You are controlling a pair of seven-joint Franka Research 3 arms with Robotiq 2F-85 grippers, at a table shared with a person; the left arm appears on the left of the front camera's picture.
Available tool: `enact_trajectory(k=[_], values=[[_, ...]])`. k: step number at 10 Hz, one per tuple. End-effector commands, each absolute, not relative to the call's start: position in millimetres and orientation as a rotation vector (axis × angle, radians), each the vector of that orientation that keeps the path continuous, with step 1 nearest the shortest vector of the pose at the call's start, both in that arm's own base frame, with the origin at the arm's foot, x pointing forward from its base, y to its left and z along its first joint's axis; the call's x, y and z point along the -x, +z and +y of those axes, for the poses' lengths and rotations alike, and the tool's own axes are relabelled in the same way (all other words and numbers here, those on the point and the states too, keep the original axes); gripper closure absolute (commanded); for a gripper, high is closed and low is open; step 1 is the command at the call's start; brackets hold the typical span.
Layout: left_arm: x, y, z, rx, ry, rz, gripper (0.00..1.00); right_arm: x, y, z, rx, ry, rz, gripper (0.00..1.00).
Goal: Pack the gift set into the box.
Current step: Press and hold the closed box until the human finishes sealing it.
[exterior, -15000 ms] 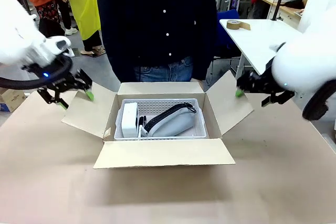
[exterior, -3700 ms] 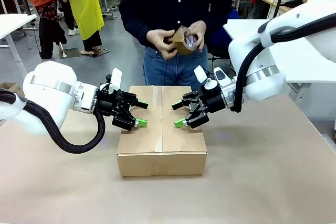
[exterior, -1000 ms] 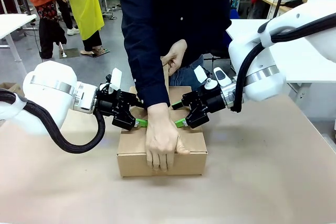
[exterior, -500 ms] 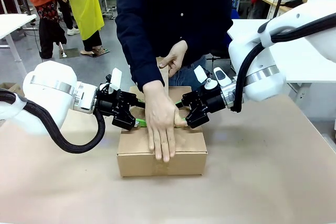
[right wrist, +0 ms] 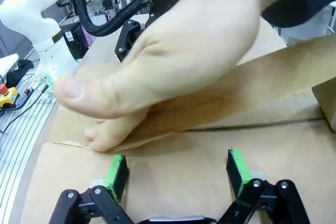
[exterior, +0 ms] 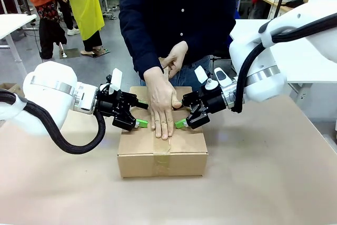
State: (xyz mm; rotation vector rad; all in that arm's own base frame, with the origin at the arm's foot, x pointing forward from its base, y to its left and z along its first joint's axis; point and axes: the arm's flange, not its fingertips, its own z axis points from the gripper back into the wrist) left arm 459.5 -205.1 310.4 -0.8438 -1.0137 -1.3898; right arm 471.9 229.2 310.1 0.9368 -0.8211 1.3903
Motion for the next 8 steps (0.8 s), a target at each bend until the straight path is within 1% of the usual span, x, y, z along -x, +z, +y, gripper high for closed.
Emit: enact_trajectory(k=[1, 8], values=[[-457.6, 306.3, -204.5, 0.838, -1.407, -1.022, 0.0, -471.6, 308.1, 229.9, -0.931, 1.391, -0.819, 0.0], [-457.6, 306.3, -204.5, 0.838, -1.407, -1.022, 0.0, -471.6, 308.1, 229.9, -0.931, 1.391, -0.819, 0.0]])
